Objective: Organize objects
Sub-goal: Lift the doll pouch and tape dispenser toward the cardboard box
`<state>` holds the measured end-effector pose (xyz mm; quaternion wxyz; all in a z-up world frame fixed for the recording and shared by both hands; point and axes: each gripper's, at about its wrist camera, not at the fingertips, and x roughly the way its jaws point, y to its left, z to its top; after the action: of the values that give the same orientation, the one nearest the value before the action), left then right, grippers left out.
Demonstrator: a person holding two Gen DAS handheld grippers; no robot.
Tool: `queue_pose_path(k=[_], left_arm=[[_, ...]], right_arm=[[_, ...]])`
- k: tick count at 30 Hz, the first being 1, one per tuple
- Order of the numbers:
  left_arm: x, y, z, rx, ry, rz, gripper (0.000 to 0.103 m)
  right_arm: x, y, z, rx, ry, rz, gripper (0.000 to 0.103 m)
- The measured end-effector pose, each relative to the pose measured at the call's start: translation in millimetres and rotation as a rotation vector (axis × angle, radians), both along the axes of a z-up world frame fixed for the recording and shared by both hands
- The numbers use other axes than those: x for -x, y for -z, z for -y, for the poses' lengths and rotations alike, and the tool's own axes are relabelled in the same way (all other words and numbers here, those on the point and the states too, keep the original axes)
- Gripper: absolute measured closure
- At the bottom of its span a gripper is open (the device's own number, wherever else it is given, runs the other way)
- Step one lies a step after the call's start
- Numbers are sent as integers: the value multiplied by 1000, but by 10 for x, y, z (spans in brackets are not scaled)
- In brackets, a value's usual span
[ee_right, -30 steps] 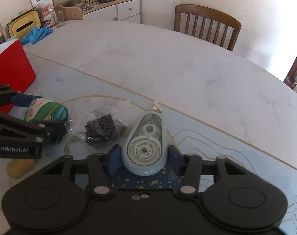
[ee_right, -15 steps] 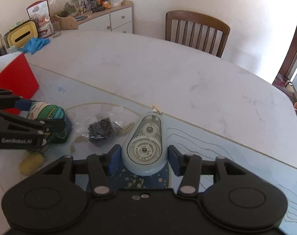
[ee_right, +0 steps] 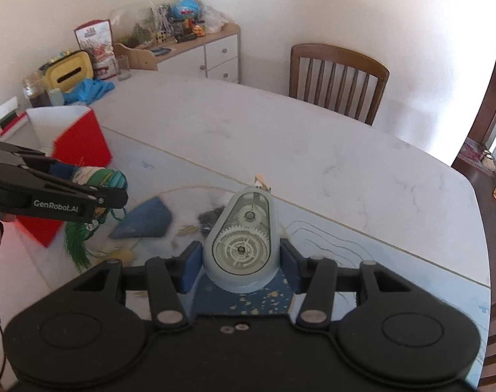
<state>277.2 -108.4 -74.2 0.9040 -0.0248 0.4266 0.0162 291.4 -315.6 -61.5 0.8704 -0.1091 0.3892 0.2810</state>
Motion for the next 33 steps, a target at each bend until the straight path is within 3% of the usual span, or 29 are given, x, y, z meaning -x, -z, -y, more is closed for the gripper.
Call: queue_pose_path(k=[11, 20, 33], left_arm=[[373, -439, -365, 46, -13, 28, 43], [598, -642, -1141, 127, -51, 62, 43], [647, -738, -2123, 77, -88, 75, 43]], right_arm=[[389, -354, -368, -21, -65, 29, 53], [671, -550, -931, -28, -108, 50, 53], [886, -599, -1914, -18, -174, 73, 53]])
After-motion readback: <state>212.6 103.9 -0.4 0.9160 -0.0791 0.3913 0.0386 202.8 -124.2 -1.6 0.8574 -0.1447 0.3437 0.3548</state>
